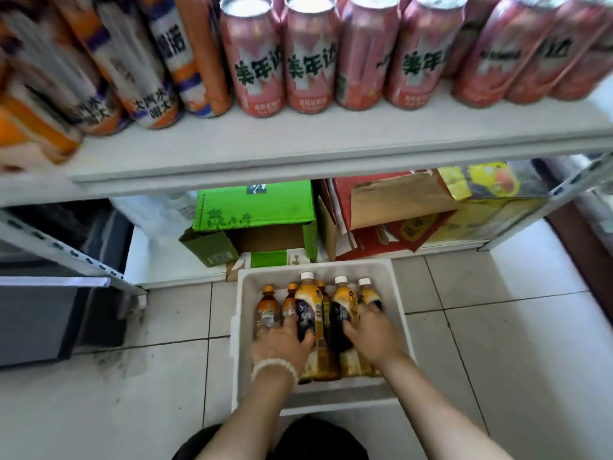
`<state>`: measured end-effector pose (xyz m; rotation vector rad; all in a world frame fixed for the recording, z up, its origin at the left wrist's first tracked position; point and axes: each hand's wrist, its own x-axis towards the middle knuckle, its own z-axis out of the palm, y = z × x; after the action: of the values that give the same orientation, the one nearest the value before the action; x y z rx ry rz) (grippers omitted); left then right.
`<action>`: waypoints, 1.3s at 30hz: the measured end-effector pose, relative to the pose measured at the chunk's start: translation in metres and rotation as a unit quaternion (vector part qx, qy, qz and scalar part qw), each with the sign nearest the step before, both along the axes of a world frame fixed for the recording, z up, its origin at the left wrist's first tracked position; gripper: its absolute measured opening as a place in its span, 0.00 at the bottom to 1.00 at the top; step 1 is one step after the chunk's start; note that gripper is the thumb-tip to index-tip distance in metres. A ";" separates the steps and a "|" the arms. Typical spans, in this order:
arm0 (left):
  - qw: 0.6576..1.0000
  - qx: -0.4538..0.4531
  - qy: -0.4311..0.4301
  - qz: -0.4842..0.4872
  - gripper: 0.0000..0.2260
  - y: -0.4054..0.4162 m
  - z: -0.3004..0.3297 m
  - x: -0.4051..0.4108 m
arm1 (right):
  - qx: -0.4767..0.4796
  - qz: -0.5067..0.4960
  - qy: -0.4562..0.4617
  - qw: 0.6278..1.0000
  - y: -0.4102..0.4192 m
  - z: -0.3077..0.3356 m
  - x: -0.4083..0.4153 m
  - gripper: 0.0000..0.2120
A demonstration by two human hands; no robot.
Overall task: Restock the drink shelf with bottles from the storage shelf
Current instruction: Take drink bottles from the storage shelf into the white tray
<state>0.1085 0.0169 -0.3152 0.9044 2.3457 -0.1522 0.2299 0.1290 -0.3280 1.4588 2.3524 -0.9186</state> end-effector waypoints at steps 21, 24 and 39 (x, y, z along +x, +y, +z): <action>0.973 0.189 0.112 -0.066 0.19 -0.115 0.137 0.054 | 0.207 0.083 0.076 0.972 -0.135 0.139 0.065 0.19; 0.978 0.154 0.120 -0.073 0.20 -0.139 0.171 0.061 | 0.210 0.093 0.075 0.970 -0.155 0.172 0.073 0.19; 0.993 0.099 0.056 -0.032 0.21 -0.225 0.516 0.092 | 0.169 0.083 -0.006 0.982 -0.218 0.525 0.123 0.18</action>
<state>0.2004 -0.2081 0.2009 1.0921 2.4703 0.0059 0.3533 -0.0887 0.1967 1.3426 2.6697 -0.4839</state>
